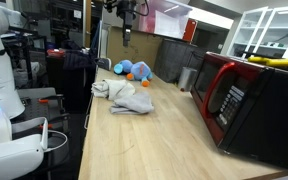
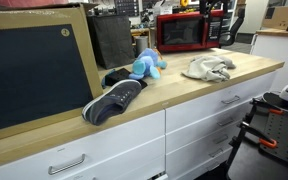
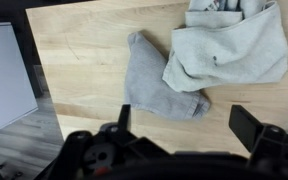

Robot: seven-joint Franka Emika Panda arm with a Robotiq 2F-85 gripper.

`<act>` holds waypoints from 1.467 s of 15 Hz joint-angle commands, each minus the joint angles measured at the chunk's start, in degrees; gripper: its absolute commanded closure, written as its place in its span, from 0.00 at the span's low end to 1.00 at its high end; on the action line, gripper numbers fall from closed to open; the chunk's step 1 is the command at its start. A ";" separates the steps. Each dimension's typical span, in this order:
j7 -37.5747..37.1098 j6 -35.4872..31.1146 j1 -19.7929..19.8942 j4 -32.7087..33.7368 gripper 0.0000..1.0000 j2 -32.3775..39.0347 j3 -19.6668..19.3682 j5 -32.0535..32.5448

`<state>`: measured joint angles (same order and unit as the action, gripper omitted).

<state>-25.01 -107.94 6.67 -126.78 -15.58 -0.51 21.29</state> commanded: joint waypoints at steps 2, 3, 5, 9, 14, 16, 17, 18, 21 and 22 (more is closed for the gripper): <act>-0.79 0.69 2.54 3.03 0.00 2.42 -1.86 1.24; -0.83 0.40 2.98 3.42 0.00 2.94 -2.45 0.77; -0.85 -1.25 3.74 4.43 0.00 4.39 -3.80 0.25; 0.03 -1.27 3.58 2.96 0.00 3.65 -4.28 0.77; 0.96 -0.26 3.35 3.26 0.00 3.72 -4.39 -0.50; 1.77 0.08 3.78 3.95 0.00 5.33 -5.82 -4.83; 3.16 0.49 4.01 4.41 0.00 6.77 -6.76 -7.17; 4.34 -0.04 4.28 4.41 0.00 7.88 -7.75 -9.42; 8.71 -0.89 5.45 5.83 0.00 12.22 -10.98 -16.58; 9.80 -1.47 5.84 6.24 0.00 13.52 -11.84 -19.02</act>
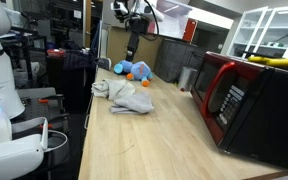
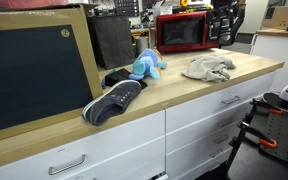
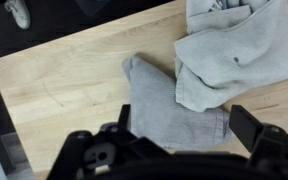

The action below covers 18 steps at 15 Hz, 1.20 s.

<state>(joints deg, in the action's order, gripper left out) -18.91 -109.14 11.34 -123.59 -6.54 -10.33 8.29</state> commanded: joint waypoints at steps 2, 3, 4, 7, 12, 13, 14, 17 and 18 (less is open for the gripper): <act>5.37 -2.71 1.85 2.96 0.00 6.50 -3.15 -10.32; 5.78 -4.23 2.07 2.79 0.00 7.52 -3.44 -11.85; 5.99 -5.62 2.32 2.95 0.00 8.58 -3.66 -13.12; 6.27 -11.24 2.75 2.21 0.00 11.32 -3.79 -14.54; 6.58 -23.35 3.19 0.37 0.00 14.42 -4.05 -14.66; 6.45 -24.64 3.27 0.18 0.00 15.02 -4.08 -14.41; 6.39 -25.23 3.33 0.05 0.00 15.46 -4.11 -14.08; 5.33 -23.47 3.34 0.06 0.00 16.03 -4.57 -12.41; 5.19 -22.95 3.31 0.16 0.00 16.19 -4.71 -12.02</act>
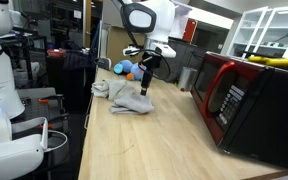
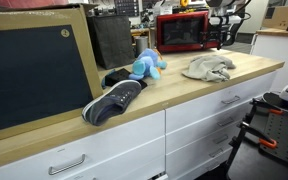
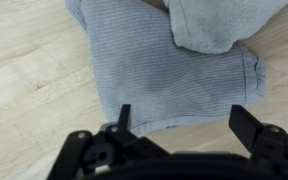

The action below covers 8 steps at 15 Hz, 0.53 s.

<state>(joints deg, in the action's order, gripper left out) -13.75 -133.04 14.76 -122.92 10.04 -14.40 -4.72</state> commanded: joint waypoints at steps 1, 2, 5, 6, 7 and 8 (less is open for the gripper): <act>-0.91 1.29 -0.29 -0.36 0.00 -0.08 -0.94 2.01; -1.34 1.81 -0.38 -0.23 0.00 0.20 -1.18 2.83; -2.06 2.47 -0.41 -1.13 0.00 0.86 -1.80 5.21; -2.02 2.40 -0.37 -1.74 0.00 0.90 -1.85 5.42; -2.29 2.24 -0.46 -2.61 0.00 0.91 -1.87 5.53; -2.39 2.07 -0.54 -3.46 0.00 0.82 -1.85 5.42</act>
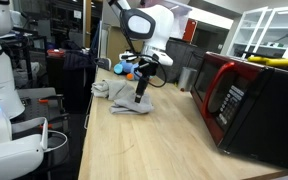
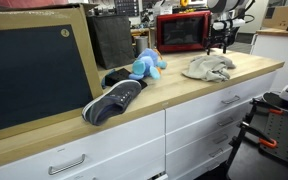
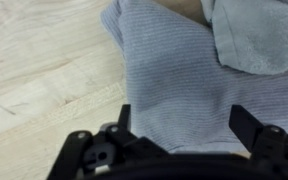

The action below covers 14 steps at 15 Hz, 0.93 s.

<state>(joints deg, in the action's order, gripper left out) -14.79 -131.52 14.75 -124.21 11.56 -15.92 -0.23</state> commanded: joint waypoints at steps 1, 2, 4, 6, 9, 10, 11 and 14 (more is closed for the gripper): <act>-1.42 0.34 -0.63 -2.92 0.00 -0.76 -0.26 0.81; -1.41 -0.58 -0.73 -3.76 0.07 -0.78 -0.16 0.62; -1.73 -1.92 -0.96 -4.49 0.35 -0.34 -0.13 0.67; -1.69 -3.15 -0.99 -4.68 0.51 -0.01 -0.06 0.41; -1.03 -6.37 -0.78 -5.18 0.73 -0.24 -0.10 0.00; -1.38 -7.30 -0.79 -4.88 0.79 -0.07 -0.23 0.12; -2.04 -8.05 -0.84 -4.21 0.87 0.35 -0.43 0.43; -4.87 -9.79 -0.81 -1.02 1.00 2.92 -1.40 1.21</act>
<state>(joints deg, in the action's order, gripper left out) -16.17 -139.08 14.32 -127.98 12.14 -16.24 -0.20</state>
